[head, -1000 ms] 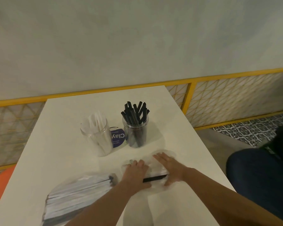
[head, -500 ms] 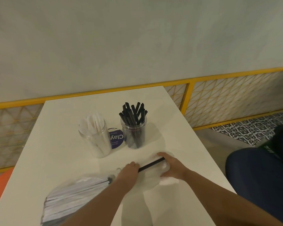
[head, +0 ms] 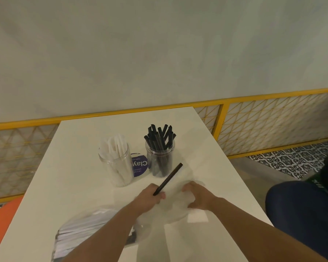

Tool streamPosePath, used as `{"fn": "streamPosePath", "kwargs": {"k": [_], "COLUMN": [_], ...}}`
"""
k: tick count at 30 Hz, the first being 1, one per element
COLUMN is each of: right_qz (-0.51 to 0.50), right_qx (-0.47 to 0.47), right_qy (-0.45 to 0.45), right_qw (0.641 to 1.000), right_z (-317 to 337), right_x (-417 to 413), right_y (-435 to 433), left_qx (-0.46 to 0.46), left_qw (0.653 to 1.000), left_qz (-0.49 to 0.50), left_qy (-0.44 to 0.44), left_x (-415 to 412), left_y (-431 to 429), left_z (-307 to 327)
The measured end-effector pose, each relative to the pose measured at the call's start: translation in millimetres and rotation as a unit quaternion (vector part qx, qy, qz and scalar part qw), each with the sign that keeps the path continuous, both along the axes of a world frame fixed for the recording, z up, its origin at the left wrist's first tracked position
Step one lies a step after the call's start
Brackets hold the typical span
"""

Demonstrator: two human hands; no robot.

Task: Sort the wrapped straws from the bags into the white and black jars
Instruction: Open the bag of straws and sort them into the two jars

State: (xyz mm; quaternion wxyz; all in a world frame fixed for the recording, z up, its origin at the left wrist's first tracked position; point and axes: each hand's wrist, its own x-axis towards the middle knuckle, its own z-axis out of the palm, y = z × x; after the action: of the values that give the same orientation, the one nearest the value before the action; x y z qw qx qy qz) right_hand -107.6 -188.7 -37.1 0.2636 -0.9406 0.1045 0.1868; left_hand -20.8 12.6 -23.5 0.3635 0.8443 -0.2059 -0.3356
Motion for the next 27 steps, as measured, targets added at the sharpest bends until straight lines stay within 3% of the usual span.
{"fn": "streamPosePath", "kwargs": {"k": [6, 10, 12, 13, 15, 16, 22, 27], "right_qz": [0.057, 0.027, -0.032, -0.068, -0.102, -0.102, -0.079, -0.068], "right_qx": [-0.103, -0.045, 0.047, 0.139, 0.333, 0.384, 0.32, 0.329], "right_qy": [0.082, -0.017, -0.108, -0.134, -0.149, -0.153, -0.206, -0.199], "right_qw": [0.99, 0.998, 0.993, 0.979, 0.925, 0.905, 0.921, 0.921], "right_z": [15.9, 57.6, 86.0, 101.2, 126.8, 135.1, 159.6, 172.9], "right_x": [20.0, 37.6, 49.4, 53.5, 57.3, 59.5, 76.1, 90.0], "right_y": [15.3, 30.0, 40.4, 46.7, 57.7, 62.1, 86.0, 98.8], "left_qx": [-0.137, -0.233, -0.267, -0.282, -0.295, -0.295, -0.282, -0.3], "left_qw": [0.984, 0.951, 0.936, 0.928, 0.921, 0.922, 0.931, 0.926], "left_qz": [0.058, 0.089, 0.091, 0.093, 0.082, 0.075, 0.057, 0.089], "left_qy": [0.102, 0.184, 0.212, 0.224, 0.239, 0.239, 0.222, 0.211], "left_x": [8.5, 15.8, 16.3, 16.0, 14.8, 14.2, 14.1, 21.9], "left_y": [8.3, 12.1, 12.4, 12.4, 13.3, 14.2, 25.6, 39.0], "left_z": [37.6, 51.2, 61.5, 66.2, 73.9, 76.9, 90.0, 97.1]}}
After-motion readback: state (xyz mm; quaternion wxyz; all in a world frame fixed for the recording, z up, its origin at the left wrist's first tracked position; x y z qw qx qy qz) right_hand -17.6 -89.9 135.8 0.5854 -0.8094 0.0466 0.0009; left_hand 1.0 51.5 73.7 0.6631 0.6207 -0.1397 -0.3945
